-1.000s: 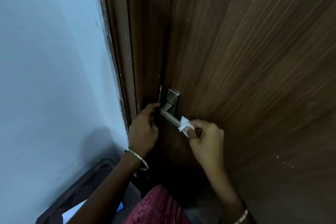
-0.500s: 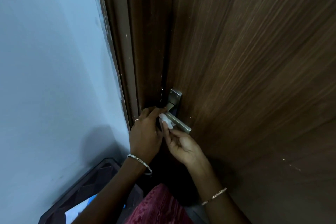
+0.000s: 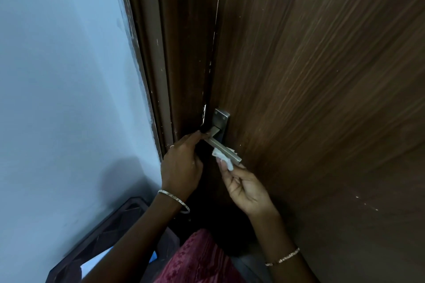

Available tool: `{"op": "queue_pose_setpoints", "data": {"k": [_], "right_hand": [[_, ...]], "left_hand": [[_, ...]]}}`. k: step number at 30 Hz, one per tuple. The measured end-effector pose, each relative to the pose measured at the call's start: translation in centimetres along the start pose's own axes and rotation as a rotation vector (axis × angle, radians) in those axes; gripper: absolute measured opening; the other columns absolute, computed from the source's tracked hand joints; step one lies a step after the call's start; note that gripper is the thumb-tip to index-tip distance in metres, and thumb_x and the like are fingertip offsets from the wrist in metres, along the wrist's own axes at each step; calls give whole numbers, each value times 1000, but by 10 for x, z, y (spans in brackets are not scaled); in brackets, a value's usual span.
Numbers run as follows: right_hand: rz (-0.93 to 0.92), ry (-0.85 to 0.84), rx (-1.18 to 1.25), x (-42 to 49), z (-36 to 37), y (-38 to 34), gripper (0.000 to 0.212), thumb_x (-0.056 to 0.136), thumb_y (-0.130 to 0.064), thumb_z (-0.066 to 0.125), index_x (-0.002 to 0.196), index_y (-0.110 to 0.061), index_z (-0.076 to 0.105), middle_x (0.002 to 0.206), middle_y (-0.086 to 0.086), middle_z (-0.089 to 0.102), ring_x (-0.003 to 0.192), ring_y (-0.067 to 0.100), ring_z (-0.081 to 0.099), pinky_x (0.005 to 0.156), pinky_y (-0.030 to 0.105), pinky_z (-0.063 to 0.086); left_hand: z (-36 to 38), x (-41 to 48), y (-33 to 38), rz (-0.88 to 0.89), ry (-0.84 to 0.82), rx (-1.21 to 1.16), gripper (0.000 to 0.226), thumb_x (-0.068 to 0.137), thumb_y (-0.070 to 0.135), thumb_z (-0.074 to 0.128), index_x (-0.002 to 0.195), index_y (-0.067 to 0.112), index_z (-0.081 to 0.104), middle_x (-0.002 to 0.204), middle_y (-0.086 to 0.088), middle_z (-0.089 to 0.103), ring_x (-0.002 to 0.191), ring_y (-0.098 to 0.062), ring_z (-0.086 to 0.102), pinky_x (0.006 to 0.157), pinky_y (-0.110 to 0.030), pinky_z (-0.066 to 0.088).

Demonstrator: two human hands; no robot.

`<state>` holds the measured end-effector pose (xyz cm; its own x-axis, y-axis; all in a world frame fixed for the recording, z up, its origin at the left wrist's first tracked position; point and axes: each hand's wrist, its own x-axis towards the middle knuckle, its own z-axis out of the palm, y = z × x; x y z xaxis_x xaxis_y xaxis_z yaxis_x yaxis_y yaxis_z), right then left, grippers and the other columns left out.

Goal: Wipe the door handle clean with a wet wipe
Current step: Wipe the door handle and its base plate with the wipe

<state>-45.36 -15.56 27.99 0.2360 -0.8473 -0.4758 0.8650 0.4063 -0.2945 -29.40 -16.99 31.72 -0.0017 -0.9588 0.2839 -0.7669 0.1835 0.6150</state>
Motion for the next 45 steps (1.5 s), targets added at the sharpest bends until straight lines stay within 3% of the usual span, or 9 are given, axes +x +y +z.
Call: {"op": "queue_pose_setpoints", "data": {"k": [3, 13, 19, 23, 26, 30, 34, 38, 45], "right_hand": [[-60, 34, -32, -14, -11, -6, 27, 83, 10, 56, 105, 12, 72, 122, 29, 67, 99, 30, 75, 73, 28, 63], [-548, 251, -743, -50, 6, -2, 22, 87, -2, 71, 108, 3, 74, 99, 17, 78, 97, 28, 76, 92, 37, 58], [-800, 478, -1145, -56, 18, 14, 19, 82, -7, 78, 94, -22, 79, 84, -9, 80, 79, 3, 76, 81, 35, 63], [-878, 463, -1229, -69, 34, 8, 20, 82, -9, 78, 99, -21, 79, 89, -11, 79, 84, -5, 73, 81, 23, 61], [-1128, 395, -1317, -76, 63, -5, 24, 85, -6, 75, 107, -15, 76, 93, -12, 77, 84, -9, 71, 72, 8, 55], [-1415, 239, -1647, -45, 103, -3, 31, 88, 0, 69, 117, -10, 72, 115, 1, 74, 104, 5, 70, 85, 15, 57], [-1425, 221, -2132, -2, 104, 7, 40, 80, 1, 70, 120, -3, 69, 119, 12, 73, 107, 23, 69, 91, 28, 57], [-1437, 207, -2266, 0, 80, 11, 40, 74, 0, 72, 114, 1, 71, 113, 15, 74, 106, 27, 68, 91, 33, 59], [-1137, 68, -2493, 15, 80, 21, 22, 81, -6, 69, 102, -9, 75, 111, 10, 71, 106, 29, 60, 89, 38, 54]], "left_hand": [[0, 0, -1, 0, -2, -2, 63, 74, -5, 51, 121, 35, 62, 114, 2, 71, 96, -26, 68, 71, -34, 55], [2, -4, -1, -5, 12, -40, 56, 81, -4, 50, 124, 31, 61, 108, -2, 72, 83, -25, 69, 68, -28, 50], [2, -4, -3, -12, 44, -77, 52, 82, -5, 52, 120, 28, 65, 103, 2, 74, 81, -20, 70, 67, -20, 46], [4, -3, -7, -10, 59, -139, 54, 79, -5, 51, 118, 30, 66, 103, 8, 74, 93, -9, 70, 76, -21, 52], [4, -5, -7, -3, 74, -225, 56, 77, -9, 50, 118, 26, 65, 105, 11, 73, 97, -1, 68, 85, -20, 53], [3, -8, -4, -58, 119, -238, 58, 73, -9, 51, 118, 26, 63, 105, 13, 72, 96, -1, 66, 83, -17, 49], [1, -11, -3, -113, 160, -224, 52, 74, -3, 54, 114, 28, 64, 102, 15, 73, 93, -4, 68, 78, -20, 50], [-2, -14, -4, -144, 176, -259, 48, 76, -1, 54, 112, 29, 65, 101, 15, 72, 92, -6, 68, 81, -30, 55], [-4, -21, 0, -220, 191, -239, 48, 75, 0, 52, 110, 31, 63, 97, 12, 72, 89, -12, 68, 75, -32, 54]]}}
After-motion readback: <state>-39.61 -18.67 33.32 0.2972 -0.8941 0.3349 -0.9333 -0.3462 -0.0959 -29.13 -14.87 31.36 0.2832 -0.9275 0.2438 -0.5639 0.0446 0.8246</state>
